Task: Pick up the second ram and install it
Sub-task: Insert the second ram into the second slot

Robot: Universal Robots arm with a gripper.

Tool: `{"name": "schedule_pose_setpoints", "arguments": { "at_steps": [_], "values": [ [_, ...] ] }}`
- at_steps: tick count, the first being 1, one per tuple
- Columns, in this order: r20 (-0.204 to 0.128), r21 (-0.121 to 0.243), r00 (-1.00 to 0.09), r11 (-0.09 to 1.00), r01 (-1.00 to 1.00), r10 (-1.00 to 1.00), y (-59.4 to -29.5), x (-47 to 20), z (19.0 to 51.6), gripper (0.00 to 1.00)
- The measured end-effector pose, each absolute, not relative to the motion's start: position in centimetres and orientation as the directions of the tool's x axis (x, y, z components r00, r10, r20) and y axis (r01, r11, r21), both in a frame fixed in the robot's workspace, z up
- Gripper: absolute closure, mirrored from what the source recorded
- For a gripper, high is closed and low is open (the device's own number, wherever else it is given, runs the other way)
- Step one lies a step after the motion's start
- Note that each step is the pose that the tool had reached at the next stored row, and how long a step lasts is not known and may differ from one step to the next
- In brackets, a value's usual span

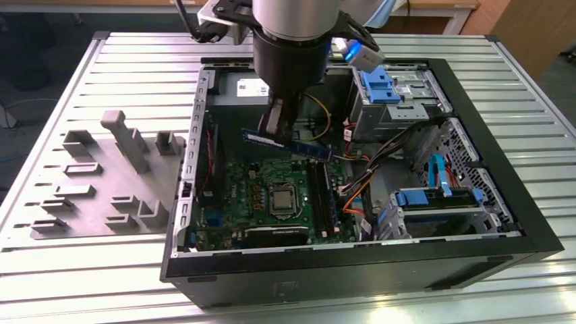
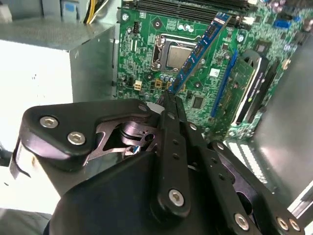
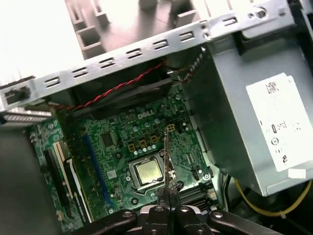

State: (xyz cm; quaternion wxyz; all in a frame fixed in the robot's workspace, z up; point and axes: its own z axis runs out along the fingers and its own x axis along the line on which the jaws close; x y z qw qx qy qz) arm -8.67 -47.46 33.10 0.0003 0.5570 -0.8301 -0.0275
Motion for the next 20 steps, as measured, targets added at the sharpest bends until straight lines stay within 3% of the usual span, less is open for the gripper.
{"name": "schedule_pose_setpoints", "arguments": {
  "at_steps": [20],
  "values": [
    [-0.030, 0.046, -0.683, 0.682, -0.730, -0.730, -47.46, -8.67, 32.83, 0.89]
  ]
}}
